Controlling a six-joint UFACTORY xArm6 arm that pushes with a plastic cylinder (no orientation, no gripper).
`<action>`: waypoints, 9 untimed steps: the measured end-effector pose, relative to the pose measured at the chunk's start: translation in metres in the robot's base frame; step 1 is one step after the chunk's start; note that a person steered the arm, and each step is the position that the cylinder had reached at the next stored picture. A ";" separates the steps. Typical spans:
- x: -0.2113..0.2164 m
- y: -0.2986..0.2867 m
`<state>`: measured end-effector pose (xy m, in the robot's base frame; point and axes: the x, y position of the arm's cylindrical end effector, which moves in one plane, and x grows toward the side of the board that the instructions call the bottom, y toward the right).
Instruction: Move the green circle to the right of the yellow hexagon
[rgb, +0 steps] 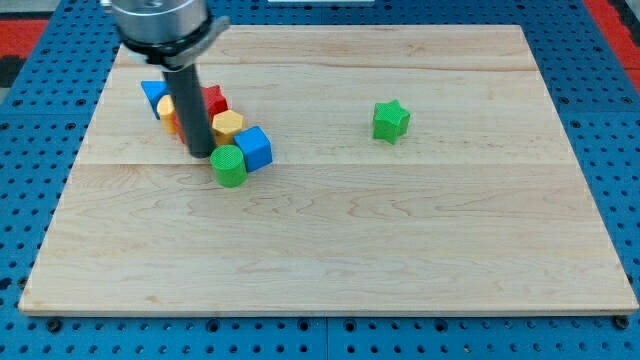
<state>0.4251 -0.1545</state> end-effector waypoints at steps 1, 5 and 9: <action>0.015 0.000; 0.049 0.082; 0.053 0.004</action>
<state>0.4780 -0.1505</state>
